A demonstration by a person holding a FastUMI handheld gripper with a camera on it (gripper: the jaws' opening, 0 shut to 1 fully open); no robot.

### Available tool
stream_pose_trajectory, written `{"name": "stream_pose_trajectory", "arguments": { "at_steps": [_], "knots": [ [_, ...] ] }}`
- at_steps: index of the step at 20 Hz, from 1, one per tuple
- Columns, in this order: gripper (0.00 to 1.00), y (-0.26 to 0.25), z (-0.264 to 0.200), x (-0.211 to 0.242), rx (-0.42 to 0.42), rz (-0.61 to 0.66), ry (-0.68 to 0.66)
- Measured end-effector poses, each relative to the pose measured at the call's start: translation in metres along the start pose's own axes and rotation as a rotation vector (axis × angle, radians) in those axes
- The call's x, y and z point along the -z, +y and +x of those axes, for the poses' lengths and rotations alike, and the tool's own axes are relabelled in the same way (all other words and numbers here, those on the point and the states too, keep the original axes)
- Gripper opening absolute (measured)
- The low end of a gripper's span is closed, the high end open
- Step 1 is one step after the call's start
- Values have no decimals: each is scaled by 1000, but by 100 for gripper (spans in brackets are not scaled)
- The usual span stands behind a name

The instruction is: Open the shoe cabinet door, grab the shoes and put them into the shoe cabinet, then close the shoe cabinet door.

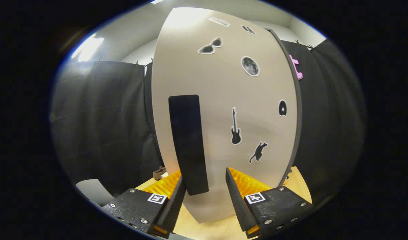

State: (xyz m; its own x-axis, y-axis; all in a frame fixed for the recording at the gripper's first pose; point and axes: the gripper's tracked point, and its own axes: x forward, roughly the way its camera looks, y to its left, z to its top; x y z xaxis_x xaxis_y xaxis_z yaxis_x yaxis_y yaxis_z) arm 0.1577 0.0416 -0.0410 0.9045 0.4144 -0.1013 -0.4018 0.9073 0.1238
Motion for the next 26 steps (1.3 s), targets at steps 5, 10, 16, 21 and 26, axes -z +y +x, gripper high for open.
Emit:
{"name": "stream_pose_trajectory", "arguments": {
  "at_steps": [5,10,16,21,26],
  "knots": [
    [72,17,53,-6,26,-28,-19],
    [72,23,99,-11,62,-56,-54],
    [73,23,106,-8,133,-63,-70],
    [75,23,112,-8,218,-111,-104],
    [76,22,117,-8,253,-114,-102]
  ]
}}
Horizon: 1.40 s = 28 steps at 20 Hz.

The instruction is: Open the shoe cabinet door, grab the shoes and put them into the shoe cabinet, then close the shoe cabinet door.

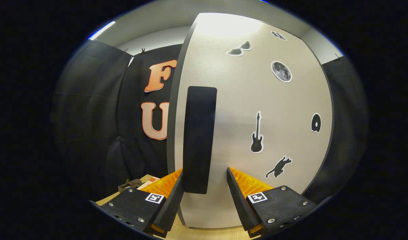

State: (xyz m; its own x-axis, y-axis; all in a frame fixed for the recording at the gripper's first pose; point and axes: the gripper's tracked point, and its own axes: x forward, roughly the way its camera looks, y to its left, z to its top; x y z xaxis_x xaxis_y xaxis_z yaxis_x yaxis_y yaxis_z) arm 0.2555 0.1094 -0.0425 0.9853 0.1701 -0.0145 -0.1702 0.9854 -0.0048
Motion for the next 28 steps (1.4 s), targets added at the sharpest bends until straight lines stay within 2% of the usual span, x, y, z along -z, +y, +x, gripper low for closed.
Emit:
{"name": "stream_pose_trajectory", "arguments": {
  "at_steps": [8,11,20,28],
  "knots": [
    [77,0,5,2,25,-10,4],
    [80,1,-1,3,6,15,24],
    [85,-24,-80,-9,-24,44,-18],
    [91,-94,-155,14,19,50,5]
  ]
}}
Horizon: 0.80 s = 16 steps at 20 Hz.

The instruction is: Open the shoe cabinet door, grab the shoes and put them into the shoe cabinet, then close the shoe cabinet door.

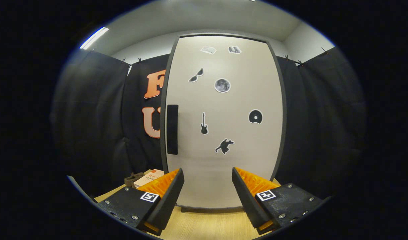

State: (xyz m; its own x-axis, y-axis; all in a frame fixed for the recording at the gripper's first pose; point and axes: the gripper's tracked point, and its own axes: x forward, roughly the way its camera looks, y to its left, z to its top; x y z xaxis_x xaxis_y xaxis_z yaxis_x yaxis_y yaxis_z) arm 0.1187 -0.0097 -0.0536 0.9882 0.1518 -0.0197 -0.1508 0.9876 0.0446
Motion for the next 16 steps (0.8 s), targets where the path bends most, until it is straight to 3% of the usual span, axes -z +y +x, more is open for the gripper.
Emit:
{"name": "stream_pose_trajectory", "arguments": {
  "at_steps": [6,16],
  "knots": [
    [92,-38,-39,-2,65,-2,3],
    [93,-13,-111,-25,86,58,0]
  ]
}}
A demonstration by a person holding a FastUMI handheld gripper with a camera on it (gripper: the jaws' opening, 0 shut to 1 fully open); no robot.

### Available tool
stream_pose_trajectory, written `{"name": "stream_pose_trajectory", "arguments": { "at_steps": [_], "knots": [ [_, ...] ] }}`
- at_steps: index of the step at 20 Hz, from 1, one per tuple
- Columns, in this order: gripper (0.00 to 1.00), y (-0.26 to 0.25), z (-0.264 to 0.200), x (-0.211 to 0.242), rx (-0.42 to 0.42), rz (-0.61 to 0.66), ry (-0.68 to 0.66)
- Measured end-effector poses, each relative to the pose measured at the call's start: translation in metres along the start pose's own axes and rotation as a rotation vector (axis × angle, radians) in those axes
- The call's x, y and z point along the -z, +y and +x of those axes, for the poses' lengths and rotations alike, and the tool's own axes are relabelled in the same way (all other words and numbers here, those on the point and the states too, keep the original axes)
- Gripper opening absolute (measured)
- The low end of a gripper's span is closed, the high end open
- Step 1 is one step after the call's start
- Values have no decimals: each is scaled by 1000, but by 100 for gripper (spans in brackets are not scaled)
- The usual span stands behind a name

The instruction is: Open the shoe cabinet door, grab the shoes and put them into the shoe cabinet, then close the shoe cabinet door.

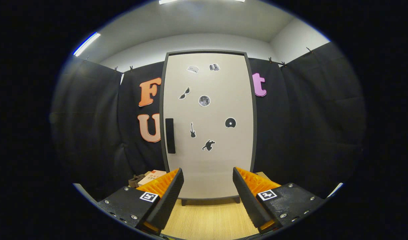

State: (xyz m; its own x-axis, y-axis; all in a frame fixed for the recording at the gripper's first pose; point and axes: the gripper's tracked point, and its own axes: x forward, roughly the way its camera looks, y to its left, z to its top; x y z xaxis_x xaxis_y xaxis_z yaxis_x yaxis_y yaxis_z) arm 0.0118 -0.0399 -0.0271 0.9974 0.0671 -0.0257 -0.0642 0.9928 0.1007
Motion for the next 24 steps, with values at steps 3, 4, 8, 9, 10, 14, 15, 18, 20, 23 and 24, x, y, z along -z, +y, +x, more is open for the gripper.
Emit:
{"name": "stream_pose_trajectory", "arguments": {
  "at_steps": [3,4,8,9,10,14,15,18,20,23,24],
  "knots": [
    [93,5,-16,-3,9,8,6],
    [93,4,-25,-4,21,6,4],
    [93,0,-49,-10,55,-8,-6],
    [93,-1,-53,-10,63,-10,-5],
    [93,-1,-57,-10,69,-9,-6],
    [93,-1,-66,-11,80,3,-7],
    [93,0,-67,-11,82,2,-6],
    [93,4,-67,-9,81,-18,-2],
    [93,6,-67,-7,76,-25,5],
    [93,16,-64,-9,66,-15,3],
    [93,15,-63,-9,65,-15,2]
  ]
}}
